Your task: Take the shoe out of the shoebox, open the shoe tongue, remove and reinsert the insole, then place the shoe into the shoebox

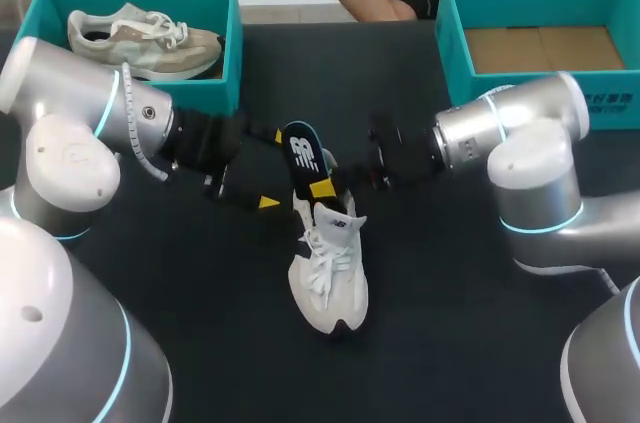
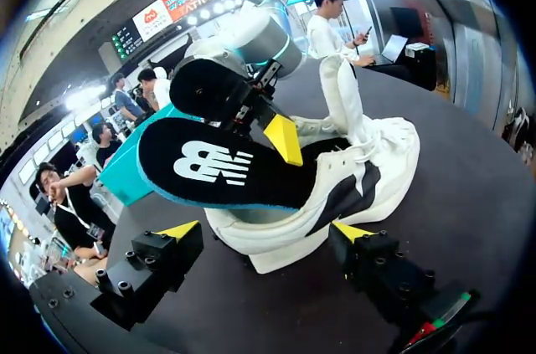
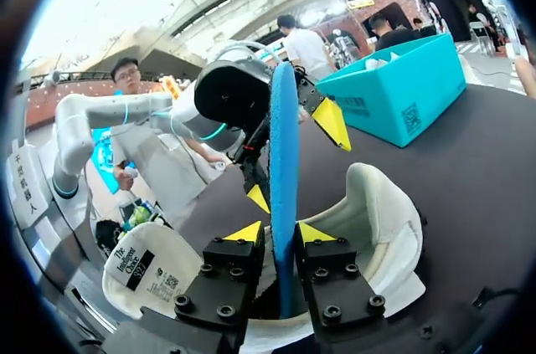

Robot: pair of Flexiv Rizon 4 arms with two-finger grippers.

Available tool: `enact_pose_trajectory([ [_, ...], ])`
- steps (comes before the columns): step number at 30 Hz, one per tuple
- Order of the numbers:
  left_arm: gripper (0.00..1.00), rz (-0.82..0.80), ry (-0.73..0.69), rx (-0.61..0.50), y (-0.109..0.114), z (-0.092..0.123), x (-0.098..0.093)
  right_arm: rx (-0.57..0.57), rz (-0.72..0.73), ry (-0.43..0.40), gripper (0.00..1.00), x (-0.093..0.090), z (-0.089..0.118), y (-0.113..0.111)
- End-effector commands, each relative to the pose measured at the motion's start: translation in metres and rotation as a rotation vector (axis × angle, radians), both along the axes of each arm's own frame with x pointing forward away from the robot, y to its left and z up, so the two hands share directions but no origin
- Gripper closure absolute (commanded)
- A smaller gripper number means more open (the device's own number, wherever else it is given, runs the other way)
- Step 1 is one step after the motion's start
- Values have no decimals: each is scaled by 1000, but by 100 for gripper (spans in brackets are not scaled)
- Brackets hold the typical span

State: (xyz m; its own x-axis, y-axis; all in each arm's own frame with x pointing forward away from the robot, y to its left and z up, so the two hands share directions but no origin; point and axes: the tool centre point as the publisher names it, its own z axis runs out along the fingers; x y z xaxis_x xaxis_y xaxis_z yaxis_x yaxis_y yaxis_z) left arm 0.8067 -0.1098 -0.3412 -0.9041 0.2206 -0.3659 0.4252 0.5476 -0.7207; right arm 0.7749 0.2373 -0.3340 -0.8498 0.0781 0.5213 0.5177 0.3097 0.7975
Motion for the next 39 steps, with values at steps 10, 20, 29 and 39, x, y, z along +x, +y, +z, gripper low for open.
enact_pose_trajectory([
  [10,0,1,-1,4,-1,0,-1,-35,8,73,100,-1,-5,-3],
  [20,0,1,-1,4,-1,0,-1,-75,-12,141,100,-31,-17,-12],
  [29,0,1,-1,4,-1,0,-1,-66,-18,93,86,-20,-9,-9],
  [39,0,1,-1,4,-1,0,-1,-67,-8,130,100,-4,1,0],
])
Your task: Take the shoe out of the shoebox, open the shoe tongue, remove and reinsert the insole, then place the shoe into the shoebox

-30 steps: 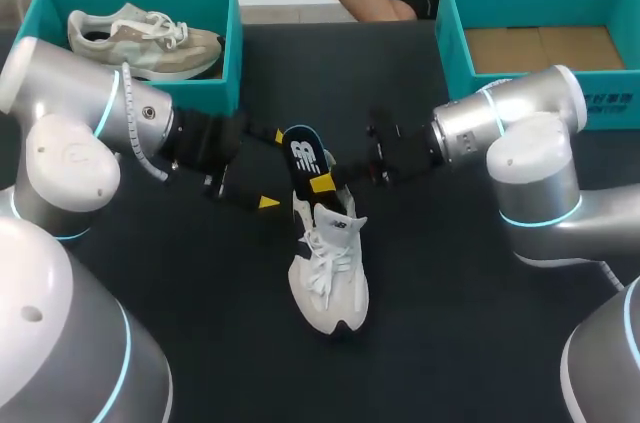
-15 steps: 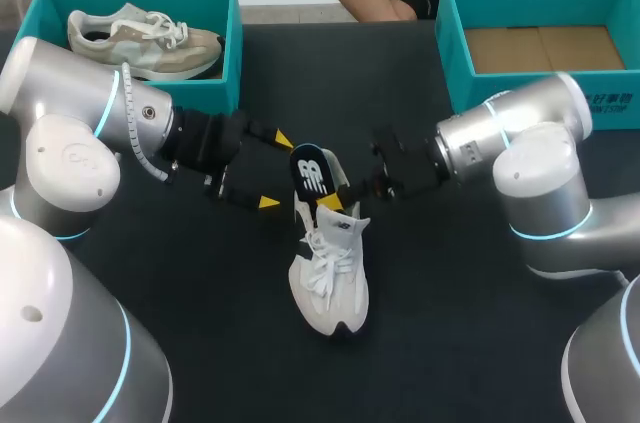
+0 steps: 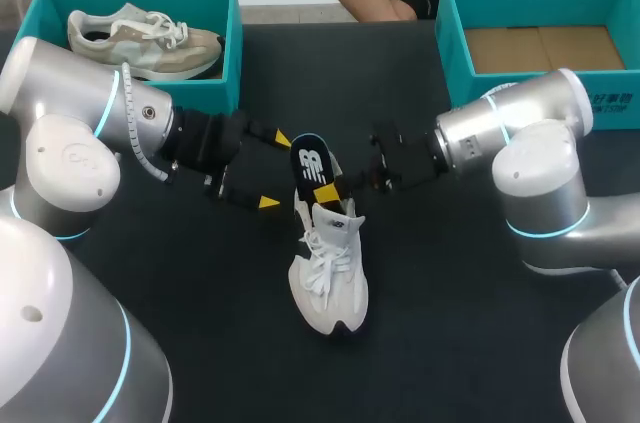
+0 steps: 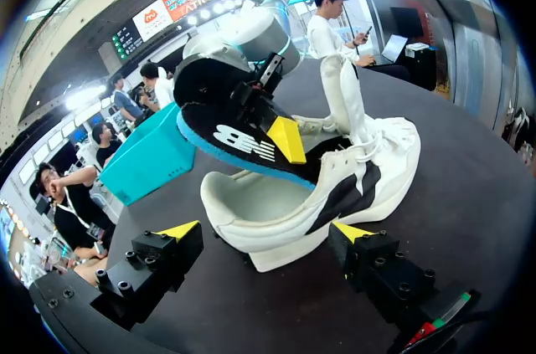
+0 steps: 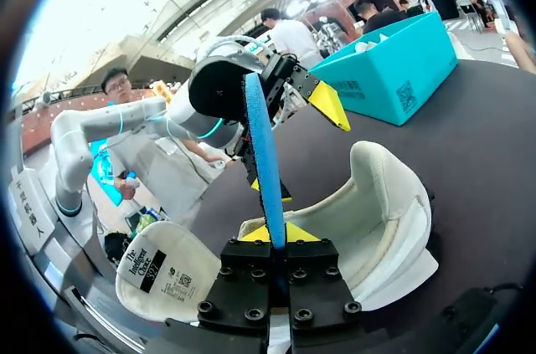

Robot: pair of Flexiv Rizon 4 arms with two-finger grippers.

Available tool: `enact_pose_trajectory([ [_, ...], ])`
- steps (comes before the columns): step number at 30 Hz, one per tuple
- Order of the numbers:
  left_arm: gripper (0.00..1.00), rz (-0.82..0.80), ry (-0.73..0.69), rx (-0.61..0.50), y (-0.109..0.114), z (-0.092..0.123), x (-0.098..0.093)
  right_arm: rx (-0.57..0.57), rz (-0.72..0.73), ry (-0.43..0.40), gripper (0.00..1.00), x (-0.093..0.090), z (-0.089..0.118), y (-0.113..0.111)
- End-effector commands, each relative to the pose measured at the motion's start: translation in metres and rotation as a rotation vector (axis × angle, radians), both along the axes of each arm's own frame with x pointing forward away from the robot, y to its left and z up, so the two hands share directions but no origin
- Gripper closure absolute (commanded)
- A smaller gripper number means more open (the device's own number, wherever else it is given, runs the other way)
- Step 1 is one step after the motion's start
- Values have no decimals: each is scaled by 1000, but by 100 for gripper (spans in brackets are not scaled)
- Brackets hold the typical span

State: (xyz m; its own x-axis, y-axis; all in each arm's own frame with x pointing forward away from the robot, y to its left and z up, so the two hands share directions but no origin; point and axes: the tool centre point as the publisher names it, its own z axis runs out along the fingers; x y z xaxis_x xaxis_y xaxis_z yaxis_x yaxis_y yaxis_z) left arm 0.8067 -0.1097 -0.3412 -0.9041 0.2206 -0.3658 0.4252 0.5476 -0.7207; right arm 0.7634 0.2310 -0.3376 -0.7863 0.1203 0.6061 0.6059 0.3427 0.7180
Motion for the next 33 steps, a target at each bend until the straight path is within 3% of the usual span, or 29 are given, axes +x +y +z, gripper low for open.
enact_pose_trajectory([
  [1,0,1,-1,4,-1,0,-1,-19,1,20,100,8,6,6],
  [12,0,1,-1,4,-1,0,-1,-23,-11,110,100,12,12,3],
  [14,0,1,-1,4,-1,0,-1,-45,12,101,74,12,12,2],
  [16,0,1,-1,4,-1,0,-1,-82,41,95,71,11,11,1],
  [26,0,1,-1,4,-1,0,-1,-228,141,90,75,7,11,-6],
  [33,0,1,-1,4,-1,0,-1,-301,194,118,79,-1,-2,-10],
])
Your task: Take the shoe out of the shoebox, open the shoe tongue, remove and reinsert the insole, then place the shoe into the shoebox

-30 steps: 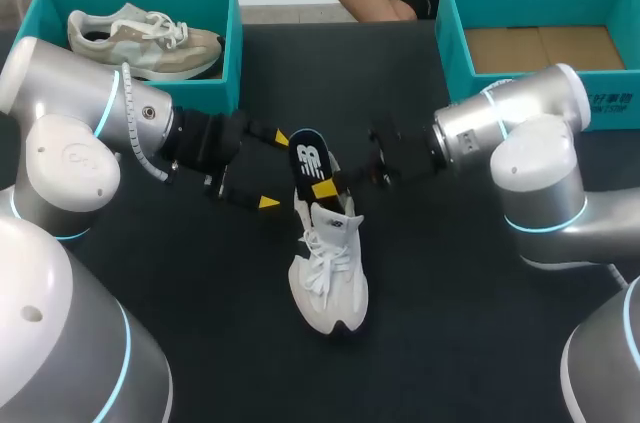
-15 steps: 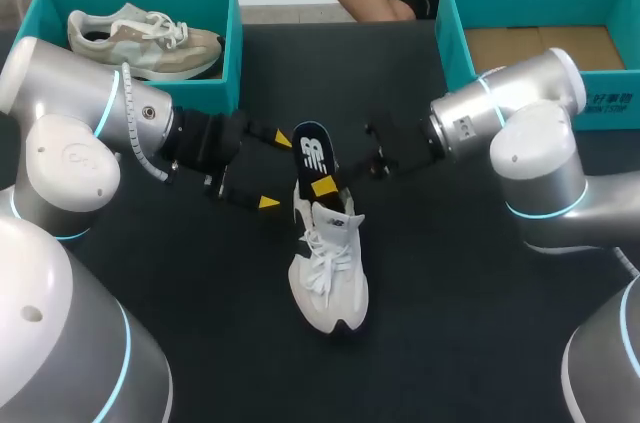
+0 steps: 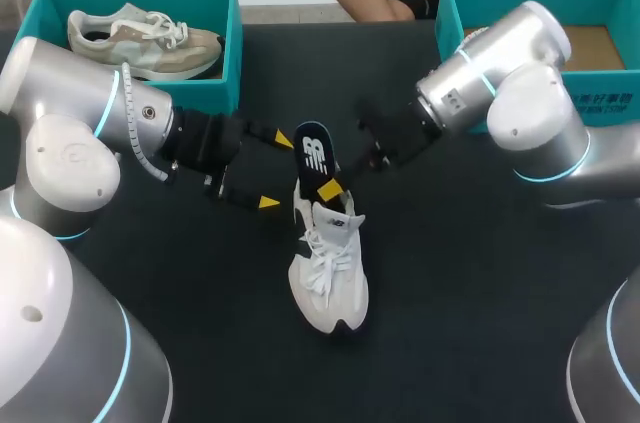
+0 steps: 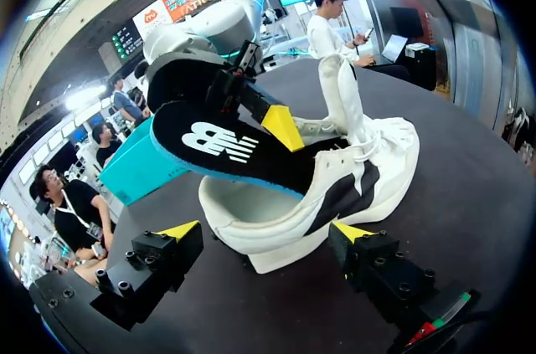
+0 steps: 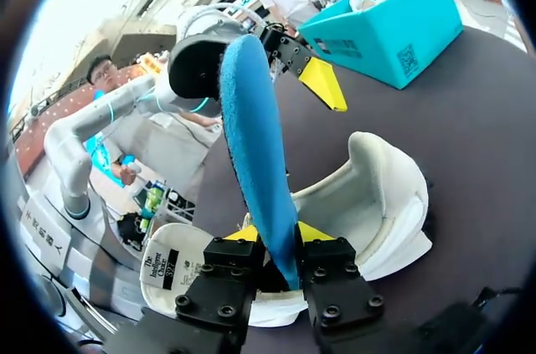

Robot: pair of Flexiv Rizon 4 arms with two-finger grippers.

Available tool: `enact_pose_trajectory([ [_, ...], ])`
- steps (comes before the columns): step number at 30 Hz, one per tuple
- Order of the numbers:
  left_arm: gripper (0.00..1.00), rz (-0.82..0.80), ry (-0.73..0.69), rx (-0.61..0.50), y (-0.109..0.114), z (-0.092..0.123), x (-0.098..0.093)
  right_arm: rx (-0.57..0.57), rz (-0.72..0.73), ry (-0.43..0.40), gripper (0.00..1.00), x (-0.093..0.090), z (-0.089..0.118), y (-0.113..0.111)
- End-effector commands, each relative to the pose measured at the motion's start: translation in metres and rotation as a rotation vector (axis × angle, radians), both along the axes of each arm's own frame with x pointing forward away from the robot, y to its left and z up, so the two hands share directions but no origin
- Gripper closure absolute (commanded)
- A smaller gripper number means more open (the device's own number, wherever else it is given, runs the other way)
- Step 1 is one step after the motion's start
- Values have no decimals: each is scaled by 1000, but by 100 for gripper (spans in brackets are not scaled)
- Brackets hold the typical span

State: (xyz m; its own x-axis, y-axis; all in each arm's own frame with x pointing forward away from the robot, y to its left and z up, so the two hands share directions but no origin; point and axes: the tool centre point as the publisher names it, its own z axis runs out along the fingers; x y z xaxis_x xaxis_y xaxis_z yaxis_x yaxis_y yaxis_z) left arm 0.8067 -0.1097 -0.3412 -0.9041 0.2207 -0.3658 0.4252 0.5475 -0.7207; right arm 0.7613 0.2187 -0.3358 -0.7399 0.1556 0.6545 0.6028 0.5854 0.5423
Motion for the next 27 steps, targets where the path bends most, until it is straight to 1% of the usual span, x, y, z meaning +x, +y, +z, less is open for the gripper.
enact_pose_trajectory([
  [1,0,1,-1,4,-1,0,-1,-67,51,9,78,1,-5,2],
  [4,0,1,-1,4,-1,0,-1,-77,49,5,78,2,-10,1],
  [6,0,1,-1,4,-1,0,-1,-83,49,8,75,2,-13,0],
  [8,0,1,-1,4,-1,0,-1,-89,52,12,75,2,-16,-1],
  [10,0,1,-1,4,-1,0,-1,-92,53,18,76,1,-19,-1],
  [12,0,1,-1,4,-1,0,-1,-92,54,19,85,0,-20,-2],
  [13,0,1,-1,4,-1,0,-1,-95,56,23,100,0,-20,-2],
  [17,0,1,-1,4,-1,0,-1,-97,52,32,100,1,-15,-2],
  [21,0,1,-1,4,-1,0,-1,-97,53,66,100,1,-11,-2],
  [27,0,1,-1,4,-1,0,-1,-108,61,100,100,-7,-13,-3],
])
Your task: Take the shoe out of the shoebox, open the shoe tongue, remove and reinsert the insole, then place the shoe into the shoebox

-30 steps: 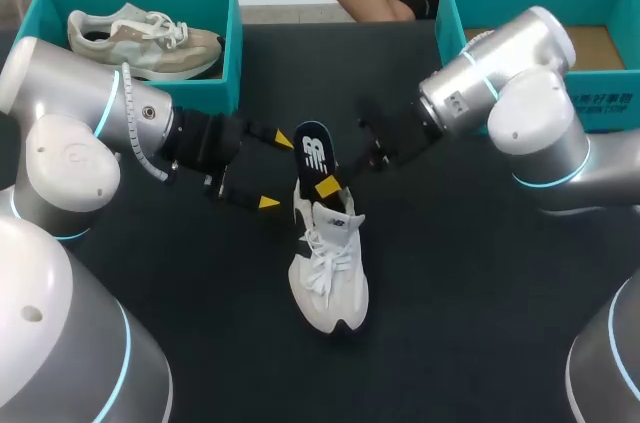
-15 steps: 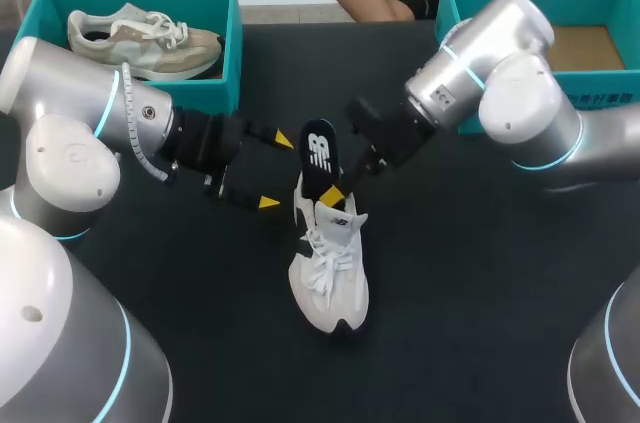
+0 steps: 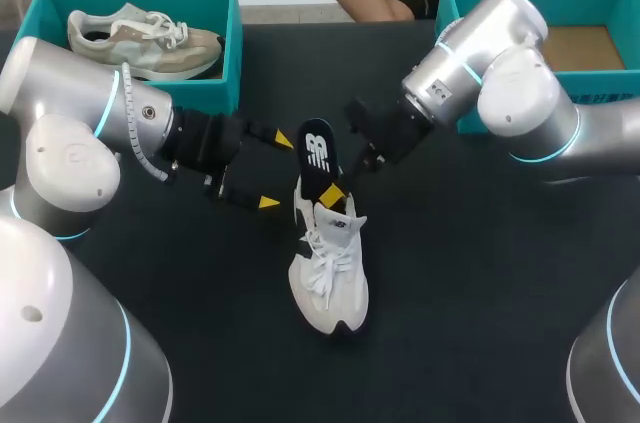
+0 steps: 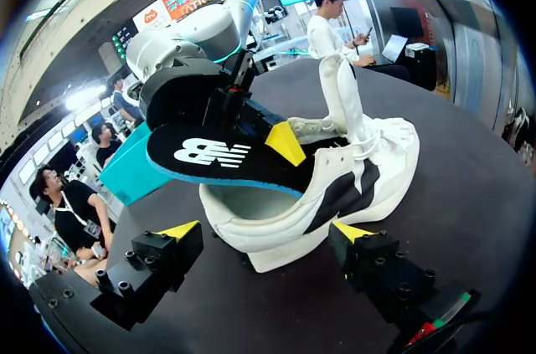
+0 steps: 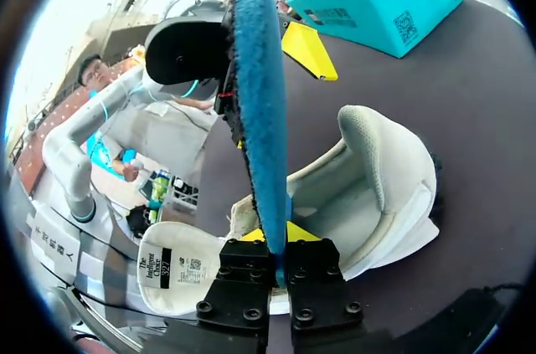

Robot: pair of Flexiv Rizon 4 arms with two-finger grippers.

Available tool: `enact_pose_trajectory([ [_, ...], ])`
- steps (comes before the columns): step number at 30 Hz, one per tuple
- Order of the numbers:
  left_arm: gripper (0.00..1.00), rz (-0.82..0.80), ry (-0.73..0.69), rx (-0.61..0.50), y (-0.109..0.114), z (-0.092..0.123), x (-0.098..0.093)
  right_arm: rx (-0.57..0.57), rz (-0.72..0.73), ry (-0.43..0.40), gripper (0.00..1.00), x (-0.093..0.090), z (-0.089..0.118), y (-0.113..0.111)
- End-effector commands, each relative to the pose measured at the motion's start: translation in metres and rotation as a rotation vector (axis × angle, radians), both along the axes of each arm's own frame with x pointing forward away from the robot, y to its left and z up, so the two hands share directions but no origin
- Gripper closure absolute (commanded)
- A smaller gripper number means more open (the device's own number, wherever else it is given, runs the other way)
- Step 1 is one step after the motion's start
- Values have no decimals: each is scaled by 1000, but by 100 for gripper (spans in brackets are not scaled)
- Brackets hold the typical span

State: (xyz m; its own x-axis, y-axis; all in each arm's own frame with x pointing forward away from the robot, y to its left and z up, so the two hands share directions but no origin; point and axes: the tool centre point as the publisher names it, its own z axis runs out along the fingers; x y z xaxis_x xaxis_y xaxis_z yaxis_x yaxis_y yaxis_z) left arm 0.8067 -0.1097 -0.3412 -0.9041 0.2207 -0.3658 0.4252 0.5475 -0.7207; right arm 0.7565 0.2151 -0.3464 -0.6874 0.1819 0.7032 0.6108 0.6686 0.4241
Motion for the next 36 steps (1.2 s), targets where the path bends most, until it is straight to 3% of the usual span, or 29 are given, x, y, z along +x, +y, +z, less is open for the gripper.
enact_pose_trajectory([
  [1,0,1,-1,4,-1,0,-1,-11,4,12,100,-4,-4,0],
  [12,0,1,-1,4,-1,0,-1,-21,-3,32,100,-14,-17,-1],
  [13,0,1,-1,4,-1,0,-1,-20,-5,24,89,-13,-15,-1],
  [16,0,1,-1,4,-1,0,-1,-14,-11,-19,77,-7,-8,-2],
  [23,0,1,-1,4,-1,0,-1,-11,-8,-60,74,6,5,0],
  [28,0,1,-1,4,-1,0,-1,-3,1,-67,78,19,5,5],
  [29,0,1,-1,4,-1,0,-1,-3,6,-61,84,21,4,6],
  [30,0,1,-1,4,-1,0,-1,-5,11,-59,96,22,3,7],
  [31,0,1,-1,4,-1,0,-1,-11,18,-48,100,23,1,7],
  [36,0,1,-1,4,-1,0,-1,-45,40,4,100,15,-5,5],
])
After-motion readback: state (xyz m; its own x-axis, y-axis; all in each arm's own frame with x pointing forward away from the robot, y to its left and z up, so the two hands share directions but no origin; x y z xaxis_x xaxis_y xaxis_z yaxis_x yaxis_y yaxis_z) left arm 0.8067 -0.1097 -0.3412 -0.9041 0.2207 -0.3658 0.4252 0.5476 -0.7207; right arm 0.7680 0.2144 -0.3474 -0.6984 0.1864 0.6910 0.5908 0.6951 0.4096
